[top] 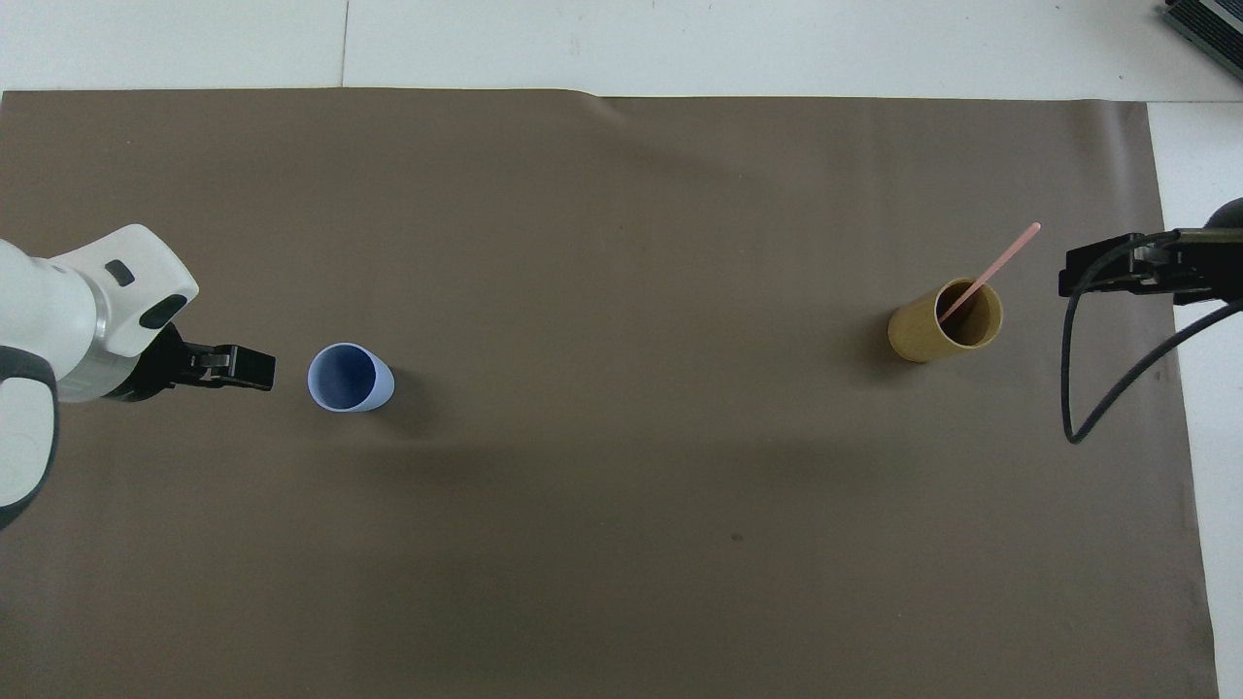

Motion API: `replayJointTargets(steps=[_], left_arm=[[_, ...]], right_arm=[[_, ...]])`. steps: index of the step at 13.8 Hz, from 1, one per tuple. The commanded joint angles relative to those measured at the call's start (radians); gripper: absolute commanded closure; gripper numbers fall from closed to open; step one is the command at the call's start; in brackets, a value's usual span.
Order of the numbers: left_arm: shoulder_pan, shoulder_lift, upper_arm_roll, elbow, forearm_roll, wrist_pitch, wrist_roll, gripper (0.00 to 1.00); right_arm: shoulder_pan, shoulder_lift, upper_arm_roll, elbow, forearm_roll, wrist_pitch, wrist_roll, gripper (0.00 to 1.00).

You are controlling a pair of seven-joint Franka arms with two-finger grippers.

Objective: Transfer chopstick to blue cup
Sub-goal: 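Reach the left gripper to the blue cup and grasp its rim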

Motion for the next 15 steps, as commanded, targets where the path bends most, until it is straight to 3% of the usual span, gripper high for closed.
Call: replayJointTargets(steps=[1, 7, 12, 13, 15], left_arm=[[-0.021, -0.038, 0.011, -0.142, 0.0, 0.139, -0.039, 0.0], [-0.056, 0.096, 0.011, -0.198, 0.0, 0.347, -0.121, 0.0], [-0.066, 0.136, 0.011, -0.261, 0.0, 0.448, -0.131, 0.0], [-0.07, 0.138, 0.011, -0.258, 0.0, 0.445, -0.155, 0.1], [-0.09, 0.139, 0.013, -0.247, 0.0, 0.433, -0.166, 0.48]], right_arm=[[-0.013, -0.024, 0.007, -0.034, 0.005, 0.025, -0.016, 0.0], [-0.014, -0.007, 0.007, -0.041, 0.008, 0.095, -0.016, 0.0], [-0.048, 0.063, 0.001, -0.103, 0.068, 0.314, -0.015, 0.0], [-0.054, 0.083, 0.001, -0.12, 0.072, 0.357, -0.019, 0.0], [-0.062, 0.106, 0.001, -0.156, 0.074, 0.439, -0.036, 0.0]])
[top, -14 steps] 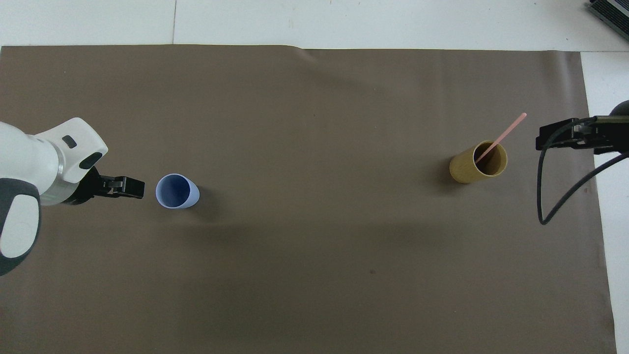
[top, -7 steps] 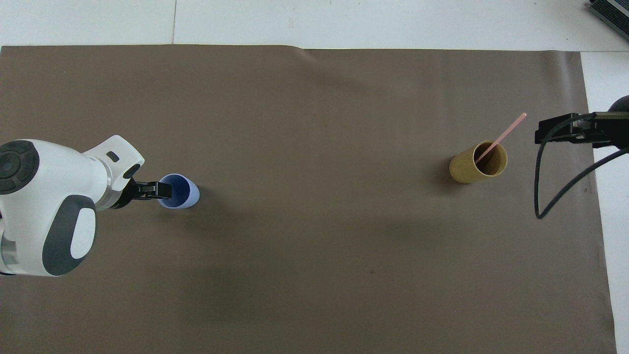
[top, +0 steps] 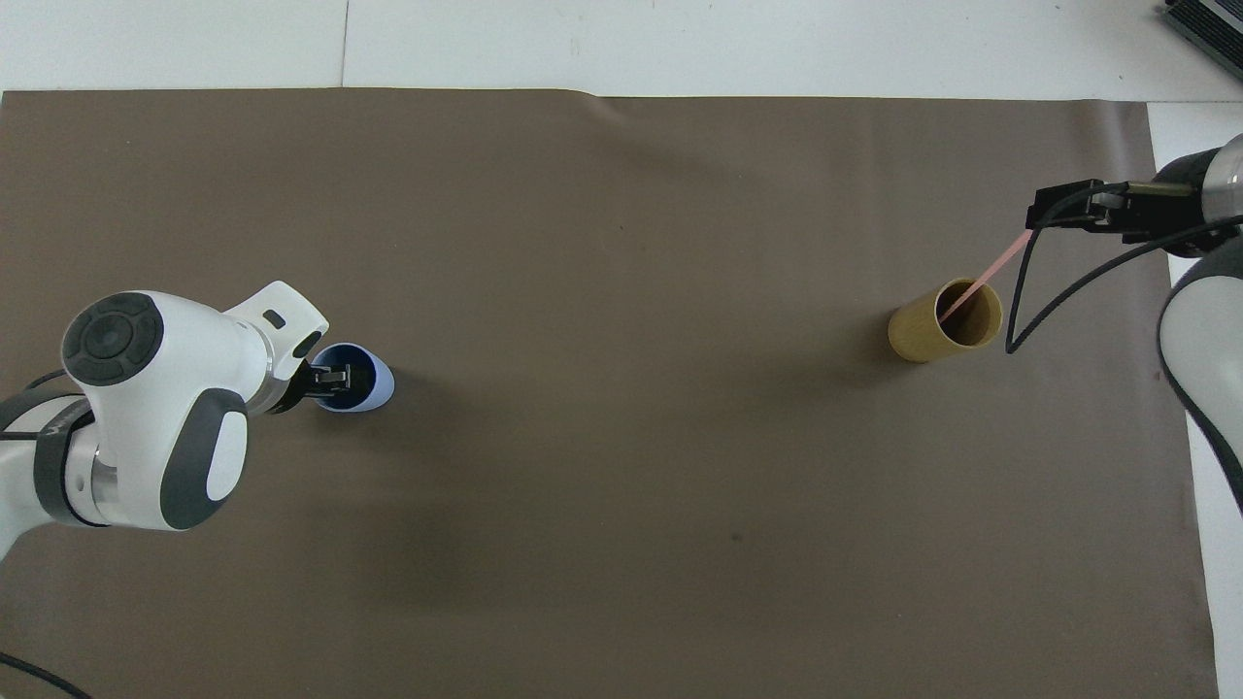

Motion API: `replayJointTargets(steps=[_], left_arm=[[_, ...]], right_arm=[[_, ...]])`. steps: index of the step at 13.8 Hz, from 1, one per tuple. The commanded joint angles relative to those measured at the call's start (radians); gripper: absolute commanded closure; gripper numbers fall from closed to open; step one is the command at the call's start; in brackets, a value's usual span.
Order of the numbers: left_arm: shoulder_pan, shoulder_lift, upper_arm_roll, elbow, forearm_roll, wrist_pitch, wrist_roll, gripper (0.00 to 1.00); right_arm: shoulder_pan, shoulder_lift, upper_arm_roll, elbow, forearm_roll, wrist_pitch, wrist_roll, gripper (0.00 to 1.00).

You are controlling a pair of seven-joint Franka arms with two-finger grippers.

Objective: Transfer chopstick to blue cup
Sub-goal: 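Reach the left gripper to the blue cup and grasp its rim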

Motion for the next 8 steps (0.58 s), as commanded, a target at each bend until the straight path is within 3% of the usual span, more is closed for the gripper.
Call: replayJointTargets(steps=[1, 3, 8], left_arm=[[-0.034, -0.012, 0.014, -0.003, 0.0, -0.009, -0.031, 0.66], [-0.033, -0.002, 0.014, 0.049, 0.0, -0.113, -0.036, 1.0], [-0.031, -0.008, 0.017, 0.146, 0.002, -0.179, -0.031, 1.0]], right_arm=[[-0.014, 0.015, 0.005, -0.073, 0.026, 0.117, -0.093, 0.0], [-0.043, 0.008, 0.007, -0.108, 0.027, 0.165, -0.213, 0.0], [-0.05, 0.015, 0.007, -0.196, 0.138, 0.263, -0.236, 0.0]])
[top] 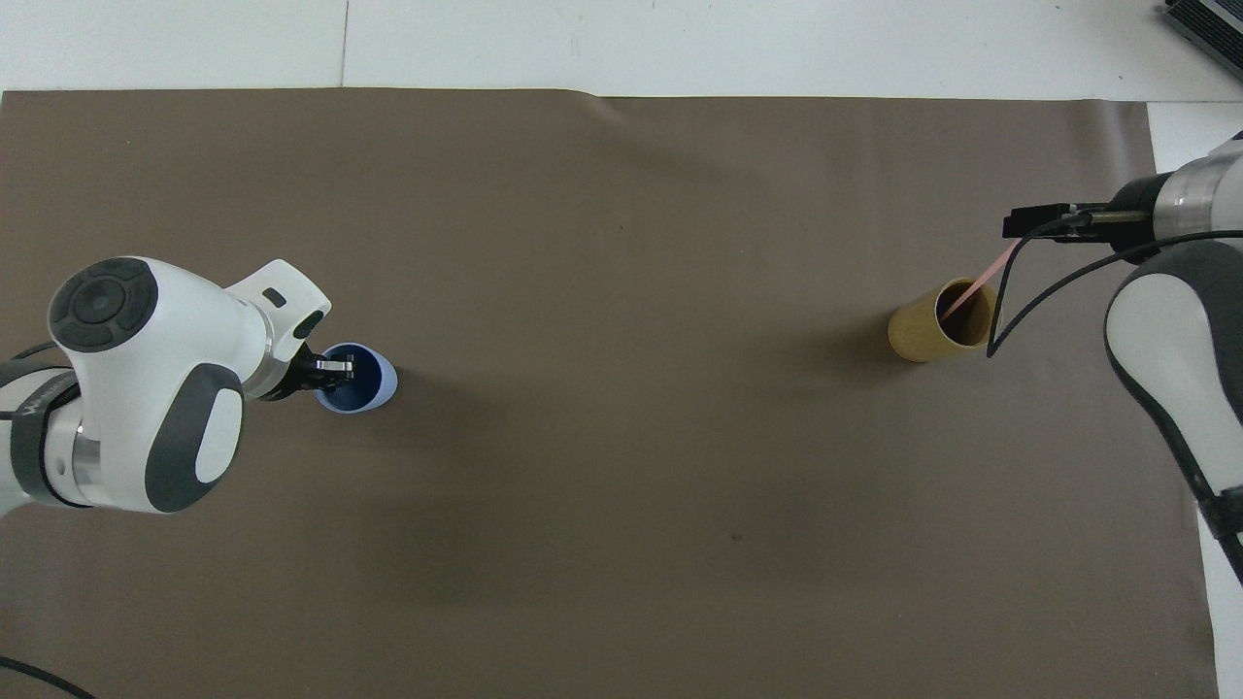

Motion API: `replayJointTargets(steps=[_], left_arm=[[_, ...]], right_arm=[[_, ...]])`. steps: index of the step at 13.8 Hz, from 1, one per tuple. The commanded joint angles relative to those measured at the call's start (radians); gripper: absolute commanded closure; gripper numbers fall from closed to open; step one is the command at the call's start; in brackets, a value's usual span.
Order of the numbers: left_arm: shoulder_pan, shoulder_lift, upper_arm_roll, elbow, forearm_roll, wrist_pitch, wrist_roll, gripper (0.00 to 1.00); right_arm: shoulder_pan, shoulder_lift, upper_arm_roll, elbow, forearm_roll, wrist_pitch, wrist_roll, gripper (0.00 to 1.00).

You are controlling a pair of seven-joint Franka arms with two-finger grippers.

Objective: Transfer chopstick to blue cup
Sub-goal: 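Reach the left gripper to the blue cup and grasp its rim, then slide the blue cup inward while the right gripper grasps the pink stick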

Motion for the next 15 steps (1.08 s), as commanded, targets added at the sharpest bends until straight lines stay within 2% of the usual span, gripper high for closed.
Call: replayJointTargets(steps=[1, 2, 4, 5, 6, 7, 9, 12, 15], left_arm=[[-0.015, -0.01, 0.014, 0.066, 0.002, -0.075, -0.012, 1.0], [-0.015, -0.008, 0.011, 0.115, 0.002, -0.132, -0.012, 1.0], [-0.062, -0.002, 0.01, 0.198, 0.002, -0.219, -0.024, 1.0], [-0.099, 0.001, 0.01, 0.218, 0.003, -0.23, -0.08, 1.0], [-0.142, 0.003, 0.008, 0.218, 0.003, -0.217, -0.145, 1.0], [-0.182, 0.001, 0.006, 0.217, 0.003, -0.214, -0.196, 1.0], [-0.259, 0.001, 0.006, 0.218, 0.0, -0.183, -0.298, 1.0], [-0.366, 0.042, 0.006, 0.221, -0.018, -0.12, -0.38, 1.0], [-0.451, 0.096, 0.006, 0.217, -0.05, -0.047, -0.415, 1.0]], right_arm=[[-0.011, -0.013, 0.007, -0.054, 0.058, 0.053, -0.034, 0.0], [-0.011, -0.011, 0.007, -0.057, 0.08, 0.053, -0.032, 0.07], [-0.013, 0.003, 0.007, -0.054, 0.123, 0.053, -0.034, 0.08], [-0.013, 0.003, 0.007, -0.054, 0.126, 0.048, -0.035, 0.21], [-0.017, 0.003, 0.007, -0.051, 0.124, 0.041, -0.043, 0.49], [-0.023, 0.004, 0.008, -0.048, 0.126, 0.038, -0.051, 0.69], [-0.025, 0.007, 0.007, -0.043, 0.126, 0.042, -0.051, 0.71], [-0.027, 0.012, 0.007, -0.039, 0.127, 0.048, -0.051, 0.9], [-0.023, 0.026, 0.007, -0.013, 0.163, 0.047, -0.032, 0.99]])
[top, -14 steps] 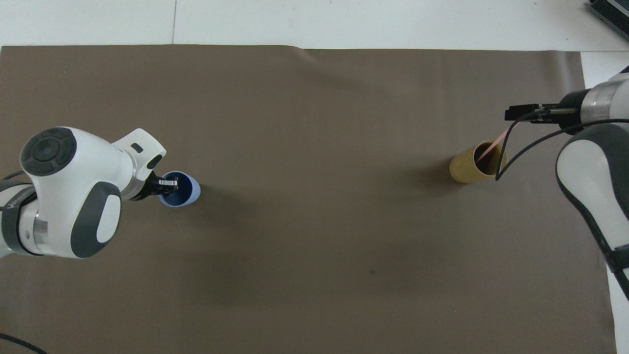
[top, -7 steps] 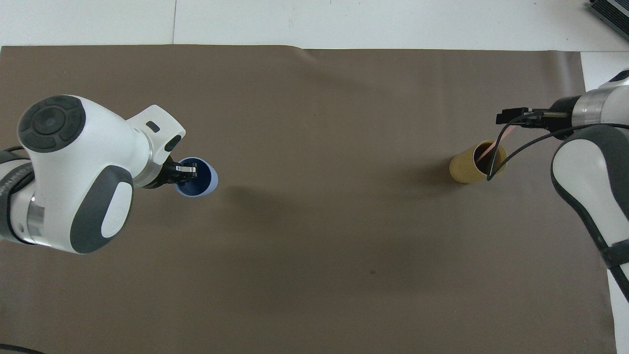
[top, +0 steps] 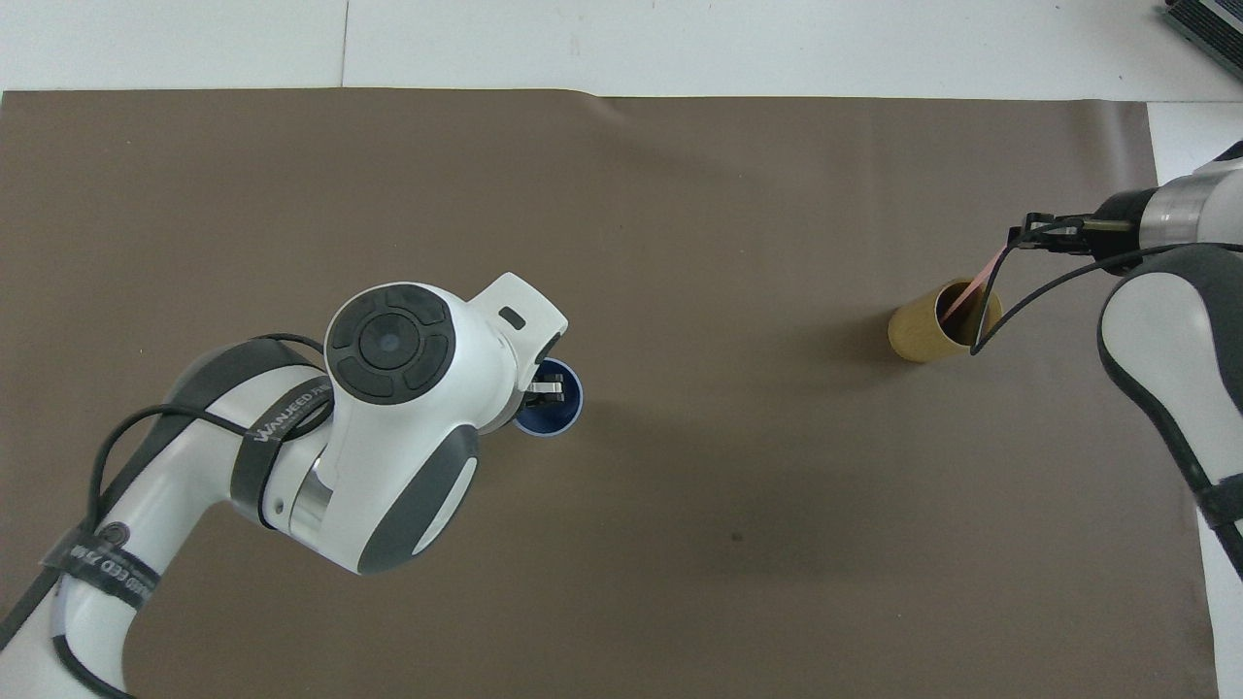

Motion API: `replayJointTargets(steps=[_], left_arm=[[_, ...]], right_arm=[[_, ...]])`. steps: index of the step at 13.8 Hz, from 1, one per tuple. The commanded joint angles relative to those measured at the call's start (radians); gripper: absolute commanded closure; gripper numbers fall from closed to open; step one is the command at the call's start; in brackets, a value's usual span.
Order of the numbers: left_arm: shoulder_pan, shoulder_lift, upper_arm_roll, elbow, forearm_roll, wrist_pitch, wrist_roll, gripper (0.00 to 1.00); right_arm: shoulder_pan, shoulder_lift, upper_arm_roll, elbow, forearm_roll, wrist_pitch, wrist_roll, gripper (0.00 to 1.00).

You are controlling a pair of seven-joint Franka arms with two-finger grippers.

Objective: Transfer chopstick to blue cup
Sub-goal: 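Slide the blue cup inward while the right gripper grasps the pink stick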

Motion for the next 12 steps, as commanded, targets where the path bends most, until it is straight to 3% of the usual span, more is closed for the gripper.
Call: replayJointTargets(steps=[1, 4, 7, 12], left_arm=[[-0.063, 0.065, 0.02, 0.015, -0.018, 0.093, -0.051, 1.0], [-0.086, 0.087, 0.017, 0.016, -0.021, 0.151, -0.053, 1.0], [-0.109, 0.087, 0.019, 0.016, -0.021, 0.154, -0.053, 1.0], [-0.109, 0.087, 0.017, -0.01, -0.023, 0.139, -0.056, 1.0]], right_arm=[[-0.012, 0.019, 0.007, 0.026, 0.062, 0.006, -0.026, 1.0], [-0.009, -0.002, 0.007, 0.027, 0.08, -0.025, -0.022, 1.0], [-0.007, -0.031, 0.002, 0.091, 0.059, -0.177, 0.046, 1.0], [-0.007, -0.148, -0.001, 0.102, 0.057, -0.192, 0.049, 1.0]])
